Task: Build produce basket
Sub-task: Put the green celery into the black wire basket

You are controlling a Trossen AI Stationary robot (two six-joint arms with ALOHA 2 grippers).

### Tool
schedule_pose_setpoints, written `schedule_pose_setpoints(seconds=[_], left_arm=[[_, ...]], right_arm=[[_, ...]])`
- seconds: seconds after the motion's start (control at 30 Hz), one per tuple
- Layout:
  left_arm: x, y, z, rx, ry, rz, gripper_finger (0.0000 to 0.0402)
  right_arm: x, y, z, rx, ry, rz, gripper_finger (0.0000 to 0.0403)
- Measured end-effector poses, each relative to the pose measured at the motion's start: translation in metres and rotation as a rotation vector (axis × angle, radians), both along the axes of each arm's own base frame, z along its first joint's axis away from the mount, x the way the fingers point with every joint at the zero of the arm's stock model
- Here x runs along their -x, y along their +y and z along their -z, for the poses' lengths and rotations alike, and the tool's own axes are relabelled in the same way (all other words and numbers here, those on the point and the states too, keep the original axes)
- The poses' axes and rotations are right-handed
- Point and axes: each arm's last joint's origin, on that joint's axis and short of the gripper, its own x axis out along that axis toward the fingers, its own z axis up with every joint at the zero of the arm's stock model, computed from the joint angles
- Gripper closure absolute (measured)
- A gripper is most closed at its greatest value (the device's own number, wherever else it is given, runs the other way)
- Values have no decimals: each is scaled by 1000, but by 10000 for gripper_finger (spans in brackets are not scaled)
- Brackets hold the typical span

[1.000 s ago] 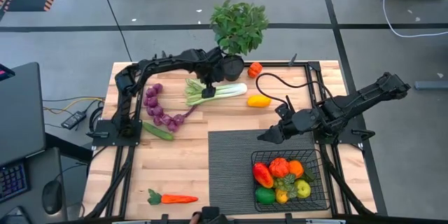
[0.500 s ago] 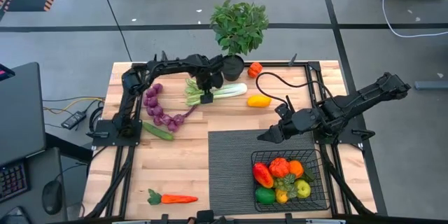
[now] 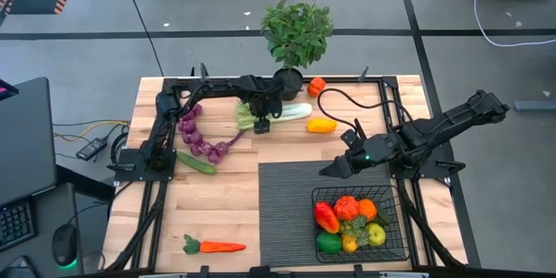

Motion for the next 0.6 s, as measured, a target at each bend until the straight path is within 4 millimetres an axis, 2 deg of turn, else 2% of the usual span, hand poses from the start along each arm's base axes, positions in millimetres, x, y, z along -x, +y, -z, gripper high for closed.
schedule_pose_setpoints(seconds=[0.13,0.33,0.4,0.5,0.6], left_arm=[[0,-9,1,24,37,-17,187],[0,-26,1,61,98,-21,338],[0,-31,-1,96,120,-27,377],[-2,-37,-10,129,135,-41,382],[-7,-42,-29,128,126,-42,371]], right_arm=[[0,0,0,4,2,-1,25],[0,0,1,44,1,-23,25],[0,0,1,50,0,-27,25],[0,0,1,51,0,-28,25],[0,0,1,63,-2,-35,26]])
